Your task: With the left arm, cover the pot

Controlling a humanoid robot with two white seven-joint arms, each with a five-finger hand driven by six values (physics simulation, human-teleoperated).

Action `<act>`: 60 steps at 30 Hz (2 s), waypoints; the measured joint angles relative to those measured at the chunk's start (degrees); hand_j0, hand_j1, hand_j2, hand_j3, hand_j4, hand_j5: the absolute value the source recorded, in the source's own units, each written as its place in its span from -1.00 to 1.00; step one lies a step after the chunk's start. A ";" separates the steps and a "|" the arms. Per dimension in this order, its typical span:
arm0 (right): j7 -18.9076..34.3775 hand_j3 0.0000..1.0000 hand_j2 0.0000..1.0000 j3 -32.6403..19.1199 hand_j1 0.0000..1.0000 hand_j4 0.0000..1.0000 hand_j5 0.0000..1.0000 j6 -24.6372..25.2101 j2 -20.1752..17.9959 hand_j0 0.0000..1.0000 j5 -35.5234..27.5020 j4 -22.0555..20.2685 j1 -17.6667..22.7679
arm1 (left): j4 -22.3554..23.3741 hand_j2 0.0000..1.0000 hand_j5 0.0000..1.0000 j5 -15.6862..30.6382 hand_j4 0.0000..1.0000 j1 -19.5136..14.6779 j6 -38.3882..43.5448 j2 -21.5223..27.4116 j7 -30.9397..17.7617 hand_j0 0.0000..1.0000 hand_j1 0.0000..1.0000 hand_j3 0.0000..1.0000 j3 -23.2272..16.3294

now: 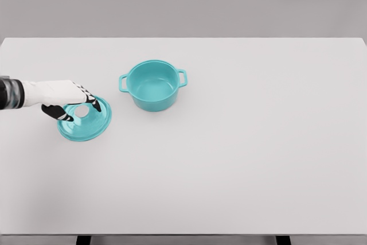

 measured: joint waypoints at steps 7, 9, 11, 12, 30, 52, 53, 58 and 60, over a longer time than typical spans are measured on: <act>0.00 1.00 1.00 0.01 1.00 1.00 1.00 0.00 0.00 1.00 0.00 0.00 0.00 | -0.02 0.35 0.35 -0.26 0.35 0.09 0.11 -0.11 0.00 0.35 0.35 0.35 -0.01; 0.00 1.00 1.00 0.01 1.00 1.00 1.00 0.00 0.00 1.00 0.00 0.00 0.00 | -0.04 0.33 0.33 -0.27 0.33 0.18 0.08 -0.12 0.00 0.33 0.33 0.33 -0.01; 0.00 1.00 1.00 0.00 1.00 1.00 1.00 0.00 0.00 1.00 0.00 0.00 0.00 | -0.07 0.20 0.20 -0.28 0.20 0.18 0.04 -0.12 0.00 0.20 0.20 0.20 -0.02; 0.00 1.00 1.00 0.01 1.00 1.00 1.00 0.00 0.00 1.00 0.00 0.00 0.00 | -0.09 0.18 0.18 -0.28 0.18 0.18 0.01 -0.12 0.00 0.18 0.18 0.18 -0.02; 0.00 1.00 1.00 0.00 1.00 1.00 1.00 0.00 0.00 1.00 0.00 0.00 0.00 | -0.34 0.03 0.03 -0.04 0.03 -1.50 -0.62 0.32 -0.08 0.03 0.03 0.03 -0.04; 0.00 1.00 1.00 0.02 1.00 1.00 1.00 -0.01 0.00 1.00 0.00 0.00 0.00 | -0.60 0.04 0.04 0.35 0.04 -8.44 -0.62 0.19 -0.79 0.04 0.04 0.04 -0.01; 0.00 1.00 1.00 0.02 1.00 1.00 1.00 -0.01 0.00 1.00 0.00 0.00 0.00 | -0.62 0.04 0.04 0.38 0.04 -8.53 -0.61 0.10 -0.79 0.04 0.04 0.04 -0.01; 0.00 1.00 1.00 0.02 1.00 1.00 1.00 0.00 0.00 1.00 0.00 0.00 0.00 | -0.73 0.04 0.04 1.49 0.04 -9.93 -0.64 -0.35 -0.82 0.04 0.04 0.04 -0.01; 0.00 1.00 1.00 0.02 1.00 1.00 1.00 0.00 0.00 1.00 0.00 0.00 0.00 | -0.75 0.04 0.04 1.79 0.04 -10.20 -0.66 -1.00 -0.85 0.04 0.04 0.04 -0.01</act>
